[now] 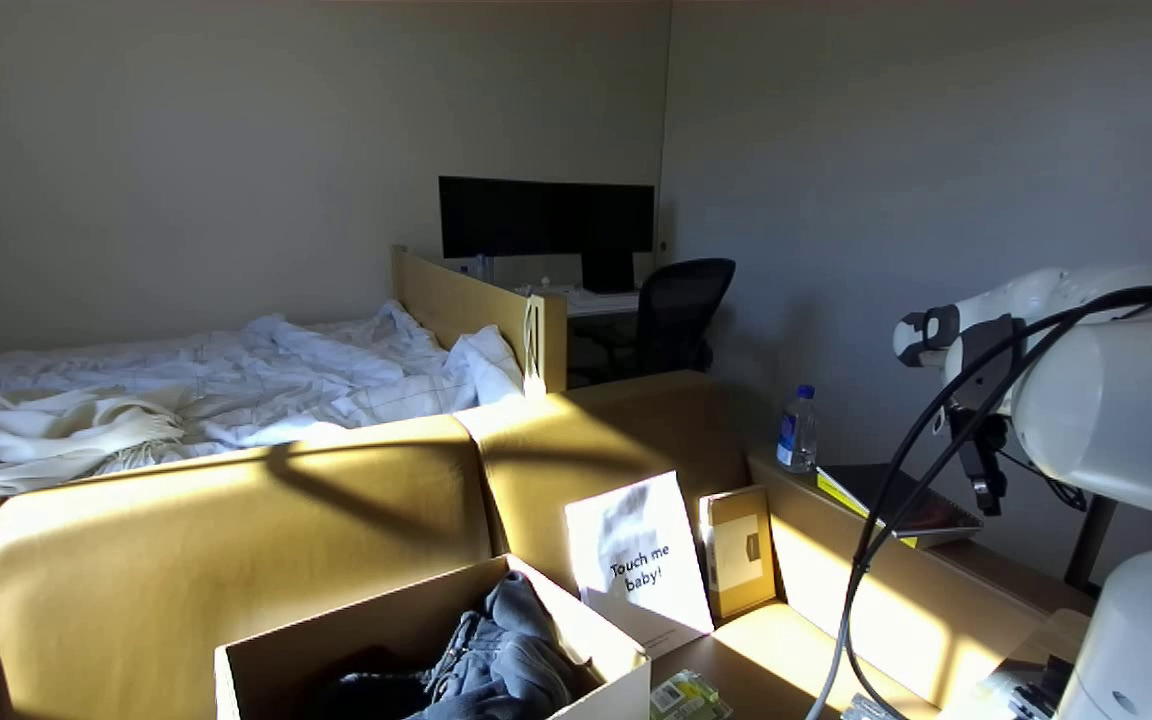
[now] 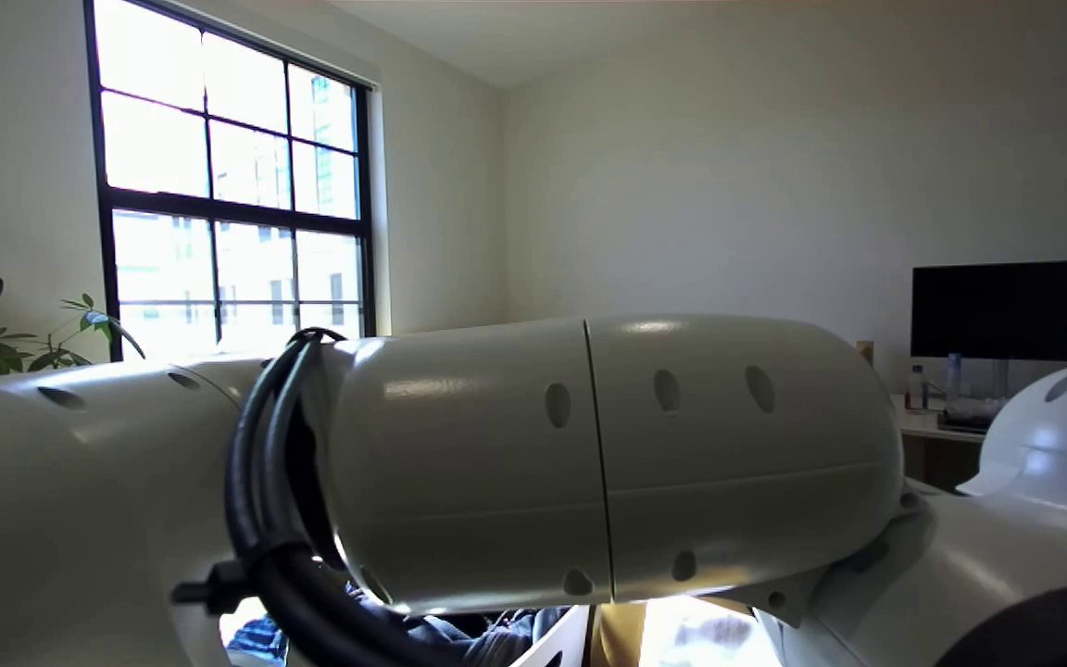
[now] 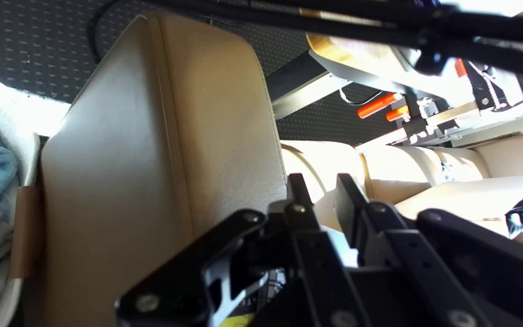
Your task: Remove the books from the right armrest of the sofa and place them inside the white storage box
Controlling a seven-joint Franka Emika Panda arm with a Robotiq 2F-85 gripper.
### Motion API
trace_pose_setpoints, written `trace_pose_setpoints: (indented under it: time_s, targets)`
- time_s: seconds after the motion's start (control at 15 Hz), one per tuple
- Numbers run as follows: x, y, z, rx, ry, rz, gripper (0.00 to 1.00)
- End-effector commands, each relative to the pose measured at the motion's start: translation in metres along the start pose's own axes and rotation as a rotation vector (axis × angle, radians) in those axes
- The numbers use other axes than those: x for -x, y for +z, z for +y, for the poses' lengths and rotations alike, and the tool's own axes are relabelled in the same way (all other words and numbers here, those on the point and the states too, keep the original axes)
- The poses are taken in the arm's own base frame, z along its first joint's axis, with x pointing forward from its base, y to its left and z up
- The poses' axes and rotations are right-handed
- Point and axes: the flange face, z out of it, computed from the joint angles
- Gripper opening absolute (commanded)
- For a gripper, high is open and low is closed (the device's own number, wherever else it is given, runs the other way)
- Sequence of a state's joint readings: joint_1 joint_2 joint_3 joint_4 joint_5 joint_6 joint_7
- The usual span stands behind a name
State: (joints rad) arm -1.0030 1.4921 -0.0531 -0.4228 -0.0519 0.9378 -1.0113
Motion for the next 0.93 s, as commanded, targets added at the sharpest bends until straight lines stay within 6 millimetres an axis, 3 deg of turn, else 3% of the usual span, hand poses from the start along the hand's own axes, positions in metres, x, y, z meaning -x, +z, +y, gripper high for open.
trace_pose_setpoints:
  time_s: [0.0,0.2,0.4,0.47,0.87]
  targets:
    - [0.012,-0.014,-0.013,-0.019,-0.002,0.022,0.53]
    - [0.008,-0.046,-0.048,0.037,-0.027,0.030,0.71]
    - [-0.016,-0.070,-0.088,0.130,-0.045,0.006,0.90]
    - [-0.032,-0.072,-0.104,0.162,-0.045,-0.026,0.98]
    - [-0.135,-0.059,-0.174,0.374,-0.004,-0.150,1.00]
